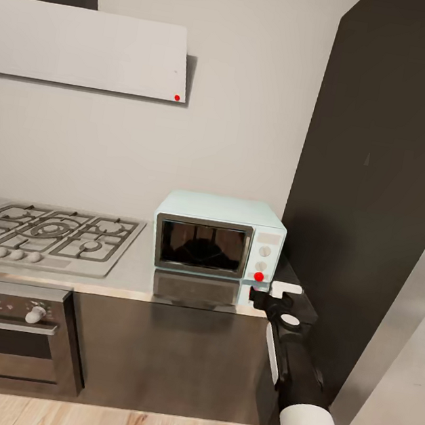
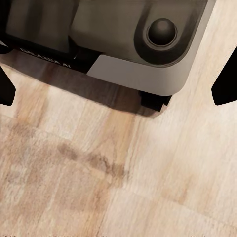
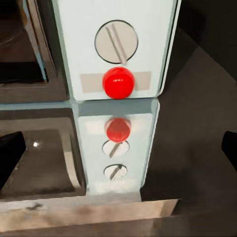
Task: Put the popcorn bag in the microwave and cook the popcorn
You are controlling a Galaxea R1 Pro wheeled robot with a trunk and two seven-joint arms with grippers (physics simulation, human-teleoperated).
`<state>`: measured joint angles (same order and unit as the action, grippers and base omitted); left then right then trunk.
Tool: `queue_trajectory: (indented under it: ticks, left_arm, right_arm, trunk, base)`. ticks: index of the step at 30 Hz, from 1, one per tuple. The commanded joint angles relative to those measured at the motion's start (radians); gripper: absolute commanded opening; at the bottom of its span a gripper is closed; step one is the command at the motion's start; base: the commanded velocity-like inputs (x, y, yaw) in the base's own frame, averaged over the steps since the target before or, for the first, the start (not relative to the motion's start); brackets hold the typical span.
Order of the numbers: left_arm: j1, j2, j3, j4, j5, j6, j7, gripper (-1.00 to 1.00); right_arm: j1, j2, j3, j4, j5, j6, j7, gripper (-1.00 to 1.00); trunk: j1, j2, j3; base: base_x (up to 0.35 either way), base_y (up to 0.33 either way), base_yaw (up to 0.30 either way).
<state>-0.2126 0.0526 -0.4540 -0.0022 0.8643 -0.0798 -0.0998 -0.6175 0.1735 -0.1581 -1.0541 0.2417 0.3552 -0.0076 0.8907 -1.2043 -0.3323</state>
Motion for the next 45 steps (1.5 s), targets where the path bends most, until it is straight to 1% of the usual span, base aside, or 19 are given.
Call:
queue_trajectory:
  ticks: [1,11,20,24,25,26,28,35,45]
  left_arm:
    - [-0.001,0.000,-0.008,0.001,0.010,-0.002,-0.004,1.00]
    - [-0.001,0.001,-0.009,0.001,0.010,0.000,-0.004,1.00]
    - [-0.001,0.001,-0.009,0.001,0.010,-0.003,-0.004,1.00]
    - [-0.001,0.000,-0.009,0.001,0.010,-0.005,-0.004,1.00]
    - [-0.001,0.000,-0.009,0.001,0.010,-0.005,-0.004,1.00]
    - [-0.001,-0.001,-0.009,0.001,0.011,-0.006,-0.004,1.00]
    - [-0.001,-0.001,-0.008,0.001,0.011,-0.005,-0.004,1.00]
    - [-0.001,0.000,-0.008,0.001,0.010,-0.004,-0.004,1.00]
    - [-0.001,0.001,-0.008,0.001,0.011,-0.005,-0.004,1.00]
  right_arm:
    - [-0.001,0.001,-0.001,-0.001,0.006,0.005,0.002,1.00]
    - [-0.001,0.001,-0.001,0.003,0.004,0.005,0.005,1.00]
    - [-0.001,0.001,-0.006,0.031,0.004,0.005,0.006,1.00]
    - [-0.001,-0.022,-0.007,0.032,0.005,0.004,0.005,1.00]
    - [-0.001,-0.040,-0.007,0.032,0.005,0.004,0.005,1.00]
    - [-0.001,-0.049,-0.007,0.032,0.005,0.004,0.005,1.00]
    - [-0.001,-0.059,-0.007,0.032,0.005,0.005,0.005,1.00]
    - [-0.001,-0.064,-0.006,0.032,0.004,0.005,0.003,1.00]
    - [-0.001,-0.060,-0.006,0.033,0.004,0.007,-0.001,1.00]
  trunk:
    - [0.000,-0.001,-0.001]
    - [0.000,-0.001,-0.001]
    - [0.000,-0.001,-0.001]
    - [0.000,-0.001,-0.001]
    - [0.000,-0.001,-0.001]
    - [0.000,-0.001,-0.001]
    - [0.000,-0.001,-0.001]
    - [0.000,-0.001,-0.001]
    - [0.000,-0.001,-0.001]
  base:
    - [0.118,0.134,0.000]
    - [0.178,0.155,0.000]
    - [0.073,0.019,0.000]
    - [0.002,0.000,0.000]
    - [0.000,0.000,0.000]
    - [0.000,0.000,0.000]
    - [0.000,-0.004,0.000]
    - [0.000,-0.135,0.000]
    - [0.000,-0.012,0.000]
